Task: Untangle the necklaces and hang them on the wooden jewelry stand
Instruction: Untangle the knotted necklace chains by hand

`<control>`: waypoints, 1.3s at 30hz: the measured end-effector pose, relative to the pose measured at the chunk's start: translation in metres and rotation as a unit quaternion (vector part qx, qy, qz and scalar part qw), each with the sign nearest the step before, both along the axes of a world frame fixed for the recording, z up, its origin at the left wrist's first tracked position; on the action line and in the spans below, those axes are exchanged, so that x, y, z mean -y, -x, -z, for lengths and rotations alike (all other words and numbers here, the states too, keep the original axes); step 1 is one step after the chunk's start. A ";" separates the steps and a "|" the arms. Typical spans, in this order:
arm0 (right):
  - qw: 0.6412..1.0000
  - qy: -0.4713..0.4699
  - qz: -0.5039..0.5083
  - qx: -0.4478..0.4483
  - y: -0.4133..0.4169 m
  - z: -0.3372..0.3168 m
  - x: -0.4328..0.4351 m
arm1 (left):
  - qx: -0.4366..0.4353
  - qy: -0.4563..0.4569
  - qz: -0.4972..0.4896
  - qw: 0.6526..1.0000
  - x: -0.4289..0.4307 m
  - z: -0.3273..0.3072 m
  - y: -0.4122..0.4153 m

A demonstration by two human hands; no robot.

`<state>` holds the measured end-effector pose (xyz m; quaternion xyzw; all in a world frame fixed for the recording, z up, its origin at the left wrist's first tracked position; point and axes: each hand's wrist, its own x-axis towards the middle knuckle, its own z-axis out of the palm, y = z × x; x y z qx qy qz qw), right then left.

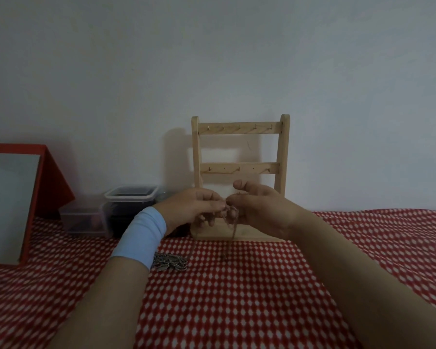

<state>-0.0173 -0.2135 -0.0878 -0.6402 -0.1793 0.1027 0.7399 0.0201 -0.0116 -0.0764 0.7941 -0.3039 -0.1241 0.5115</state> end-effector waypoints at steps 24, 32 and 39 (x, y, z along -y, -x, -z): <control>0.995 -0.052 0.087 -0.004 0.000 0.000 0.006 | -0.104 0.142 -0.050 0.983 0.003 0.003 -0.002; 0.994 -0.003 0.105 0.004 -0.009 -0.001 0.012 | -0.121 0.233 -0.012 0.965 0.010 -0.003 0.004; 0.993 -0.043 0.105 0.019 -0.009 -0.004 0.007 | -0.003 0.047 -0.063 0.997 0.007 -0.001 -0.004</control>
